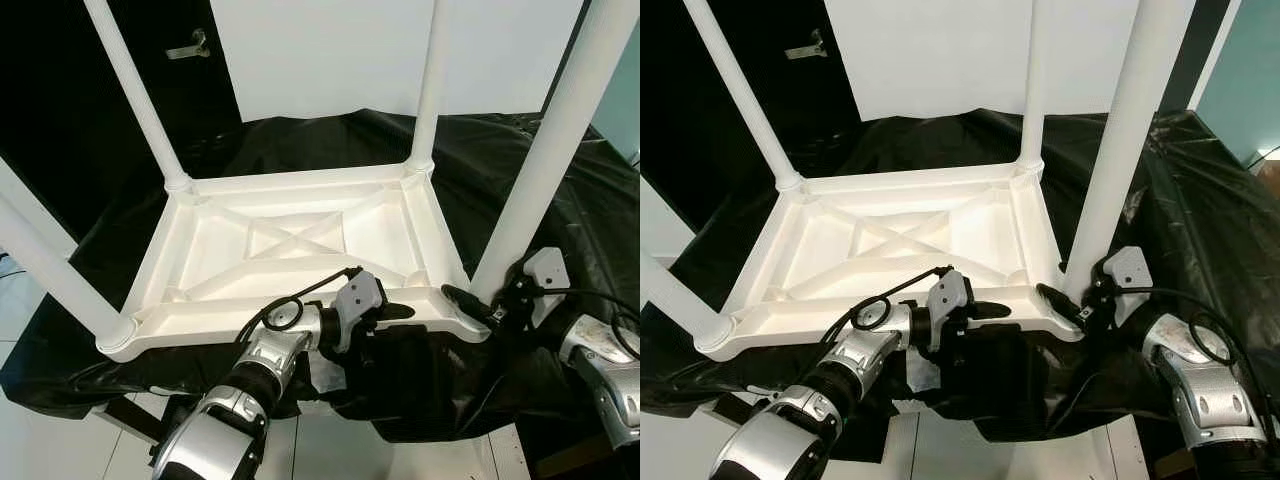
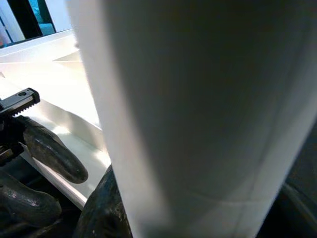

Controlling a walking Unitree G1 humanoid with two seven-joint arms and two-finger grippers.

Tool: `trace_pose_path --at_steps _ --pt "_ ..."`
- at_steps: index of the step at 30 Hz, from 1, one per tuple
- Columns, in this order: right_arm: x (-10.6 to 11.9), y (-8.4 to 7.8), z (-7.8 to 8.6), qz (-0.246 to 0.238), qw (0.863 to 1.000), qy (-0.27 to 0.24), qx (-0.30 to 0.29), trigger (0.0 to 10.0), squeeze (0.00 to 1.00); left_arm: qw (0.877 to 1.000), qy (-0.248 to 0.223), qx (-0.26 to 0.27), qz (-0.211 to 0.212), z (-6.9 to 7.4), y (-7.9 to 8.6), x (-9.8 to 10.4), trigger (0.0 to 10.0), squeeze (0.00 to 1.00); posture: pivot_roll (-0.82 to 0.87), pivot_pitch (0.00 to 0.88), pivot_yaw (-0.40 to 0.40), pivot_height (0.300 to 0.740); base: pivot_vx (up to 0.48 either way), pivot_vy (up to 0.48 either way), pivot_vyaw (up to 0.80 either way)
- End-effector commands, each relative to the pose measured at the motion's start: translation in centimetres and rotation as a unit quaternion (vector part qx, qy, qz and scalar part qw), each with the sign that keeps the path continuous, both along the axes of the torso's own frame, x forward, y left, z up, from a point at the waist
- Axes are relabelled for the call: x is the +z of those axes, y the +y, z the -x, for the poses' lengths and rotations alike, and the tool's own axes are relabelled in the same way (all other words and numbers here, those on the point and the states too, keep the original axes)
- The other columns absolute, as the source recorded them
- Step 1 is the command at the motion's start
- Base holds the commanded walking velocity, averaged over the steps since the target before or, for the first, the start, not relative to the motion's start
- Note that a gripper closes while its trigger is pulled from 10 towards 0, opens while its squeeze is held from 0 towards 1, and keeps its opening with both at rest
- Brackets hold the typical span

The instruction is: Building children table

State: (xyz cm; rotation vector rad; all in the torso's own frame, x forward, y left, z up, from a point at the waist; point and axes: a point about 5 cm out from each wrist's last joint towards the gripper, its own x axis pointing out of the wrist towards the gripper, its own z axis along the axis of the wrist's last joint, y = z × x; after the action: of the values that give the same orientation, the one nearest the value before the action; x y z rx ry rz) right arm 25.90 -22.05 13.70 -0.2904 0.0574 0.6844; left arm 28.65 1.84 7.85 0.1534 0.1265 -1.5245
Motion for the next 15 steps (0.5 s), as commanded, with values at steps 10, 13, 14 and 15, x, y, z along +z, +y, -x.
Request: trace_pose_path --at_steps 10,13,14,15 --pt "-4.0 4.7 1.8 -0.129 0.944 -0.05 -0.3 0.0 0.0 0.994 0.071 -0.04 -0.072 2.3 0.8 -3.7 10.0 0.0 -0.14 0.0 0.053 0.74 0.0 0.0 0.0" --pt "-4.3 4.8 2.3 -0.137 0.931 -0.051 -0.334 0.0 0.0 0.994 0.071 -0.039 -0.072 2.2 0.8 -3.7 10.0 0.0 -0.14 0.0 0.053 0.74 0.0 0.0 0.0" --pt "-4.1 4.7 2.5 -0.144 0.914 -0.065 -0.374 0.0 0.0 0.994 0.07 -0.039 -0.073 2.2 0.8 -3.7 10.0 0.0 -0.14 0.0 0.055 0.74 0.0 0.0 0.0" --pt "-4.1 4.7 2.5 -0.144 0.914 -0.065 -0.374 0.0 0.0 0.994 0.07 -0.039 -0.073 2.2 0.8 -3.7 10.0 0.0 -0.14 0.0 0.055 0.74 0.0 0.0 0.0"
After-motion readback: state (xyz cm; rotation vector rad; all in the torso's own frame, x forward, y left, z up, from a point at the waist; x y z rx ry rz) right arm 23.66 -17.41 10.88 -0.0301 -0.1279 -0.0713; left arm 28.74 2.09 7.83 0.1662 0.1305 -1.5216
